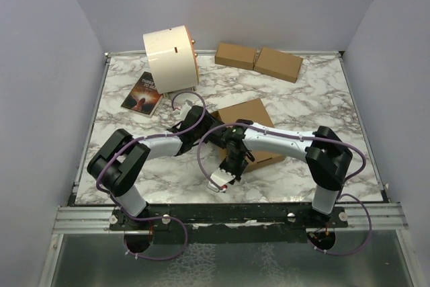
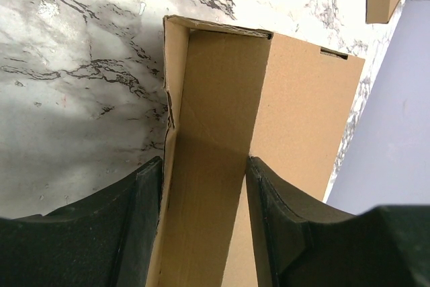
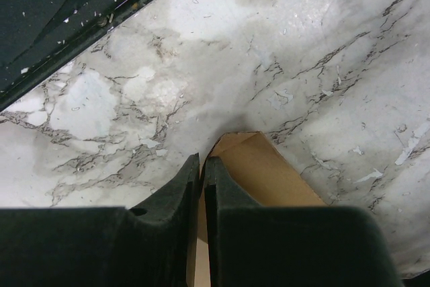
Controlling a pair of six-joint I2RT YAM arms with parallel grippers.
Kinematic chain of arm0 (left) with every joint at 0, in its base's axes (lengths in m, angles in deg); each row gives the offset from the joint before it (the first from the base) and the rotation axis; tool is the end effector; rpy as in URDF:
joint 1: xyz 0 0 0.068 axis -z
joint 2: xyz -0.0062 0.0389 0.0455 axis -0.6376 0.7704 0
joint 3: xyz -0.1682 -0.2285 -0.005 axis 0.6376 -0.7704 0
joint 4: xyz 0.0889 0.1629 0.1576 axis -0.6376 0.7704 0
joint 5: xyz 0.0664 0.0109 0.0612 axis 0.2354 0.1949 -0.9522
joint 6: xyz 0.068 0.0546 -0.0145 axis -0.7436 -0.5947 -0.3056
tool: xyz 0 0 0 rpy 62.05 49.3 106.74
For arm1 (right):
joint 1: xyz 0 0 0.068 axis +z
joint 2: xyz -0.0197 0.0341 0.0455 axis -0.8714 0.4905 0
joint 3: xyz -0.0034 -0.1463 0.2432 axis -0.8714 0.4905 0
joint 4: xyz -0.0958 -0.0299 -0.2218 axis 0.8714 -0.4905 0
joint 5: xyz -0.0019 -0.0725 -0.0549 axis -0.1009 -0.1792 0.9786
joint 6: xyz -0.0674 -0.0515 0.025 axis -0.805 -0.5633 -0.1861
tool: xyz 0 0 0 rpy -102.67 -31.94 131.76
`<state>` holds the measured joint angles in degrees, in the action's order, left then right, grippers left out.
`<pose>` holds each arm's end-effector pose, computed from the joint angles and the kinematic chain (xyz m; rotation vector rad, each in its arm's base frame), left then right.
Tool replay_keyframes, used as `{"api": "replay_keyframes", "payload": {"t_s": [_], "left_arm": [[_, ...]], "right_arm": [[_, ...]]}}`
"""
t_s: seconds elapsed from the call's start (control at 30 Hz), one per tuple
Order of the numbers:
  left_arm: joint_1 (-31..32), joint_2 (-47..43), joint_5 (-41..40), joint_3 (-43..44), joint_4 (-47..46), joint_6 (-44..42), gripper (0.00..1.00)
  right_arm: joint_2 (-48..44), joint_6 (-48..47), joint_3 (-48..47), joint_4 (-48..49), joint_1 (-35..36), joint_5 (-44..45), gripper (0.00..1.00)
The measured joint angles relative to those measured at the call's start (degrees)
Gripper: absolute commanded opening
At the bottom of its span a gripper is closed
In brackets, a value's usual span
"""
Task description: Fold the paper box
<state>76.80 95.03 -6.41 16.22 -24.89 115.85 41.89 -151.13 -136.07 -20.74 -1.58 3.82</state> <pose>0.2836 -0.2057 0.1599 -0.9067 2.2151 -0.9709 0.1302 0.2727 0.1774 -2.9405 0.8777 0.5911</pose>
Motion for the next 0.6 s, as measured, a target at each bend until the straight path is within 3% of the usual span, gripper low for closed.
{"api": "replay_keyframes", "payload": {"t_s": [0.6], "left_arm": [[0.00,0.63,0.33,0.00,-1.16,0.02,0.51]], "right_arm": [[2.97,0.26,-3.54,-2.73,1.05,0.26,0.07]]}}
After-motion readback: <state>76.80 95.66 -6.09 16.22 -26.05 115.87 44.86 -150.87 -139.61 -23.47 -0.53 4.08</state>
